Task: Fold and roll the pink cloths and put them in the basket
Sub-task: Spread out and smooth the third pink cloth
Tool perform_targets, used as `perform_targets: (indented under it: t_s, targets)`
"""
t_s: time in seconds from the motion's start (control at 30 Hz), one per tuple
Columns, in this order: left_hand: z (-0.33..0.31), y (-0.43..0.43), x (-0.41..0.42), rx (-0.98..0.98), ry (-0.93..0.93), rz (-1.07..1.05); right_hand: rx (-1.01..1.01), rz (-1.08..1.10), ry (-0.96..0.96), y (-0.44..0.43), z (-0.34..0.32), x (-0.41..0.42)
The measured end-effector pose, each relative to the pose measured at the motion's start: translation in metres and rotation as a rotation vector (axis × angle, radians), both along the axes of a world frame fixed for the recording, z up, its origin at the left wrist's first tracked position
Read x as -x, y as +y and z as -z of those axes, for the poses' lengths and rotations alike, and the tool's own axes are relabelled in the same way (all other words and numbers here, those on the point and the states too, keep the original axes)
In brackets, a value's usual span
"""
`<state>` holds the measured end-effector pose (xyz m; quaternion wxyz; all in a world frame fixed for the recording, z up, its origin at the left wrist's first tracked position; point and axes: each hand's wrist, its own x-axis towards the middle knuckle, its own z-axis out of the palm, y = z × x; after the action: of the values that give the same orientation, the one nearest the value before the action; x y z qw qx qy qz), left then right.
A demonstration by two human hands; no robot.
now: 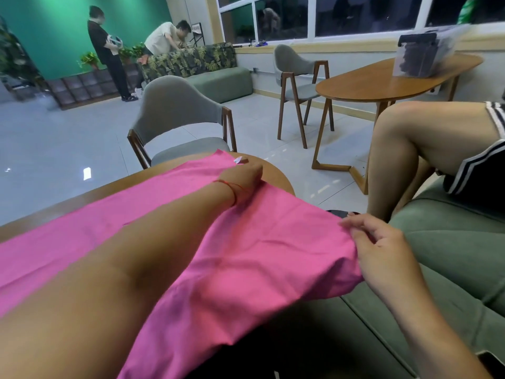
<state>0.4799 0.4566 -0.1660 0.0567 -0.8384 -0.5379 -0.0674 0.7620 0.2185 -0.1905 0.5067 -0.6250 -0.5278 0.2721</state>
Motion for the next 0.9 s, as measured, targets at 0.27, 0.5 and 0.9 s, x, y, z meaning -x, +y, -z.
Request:
perform_targets:
  t_s: [0.27, 0.5, 0.9]
  targets:
    - [0.003, -0.038, 0.012, 0.058, -0.435, -0.046, 0.158, -0.018, -0.445, -0.009, -0.004, 0.005]
    - [-0.017, -0.115, 0.078, 0.079, -0.345, -0.073, 0.082, -0.021, -0.469, -0.008, -0.016, 0.022]
    - [-0.025, -0.243, 0.232, 0.021, -0.367, -0.28, 0.003, -0.257, -0.476, -0.007, -0.051, 0.123]
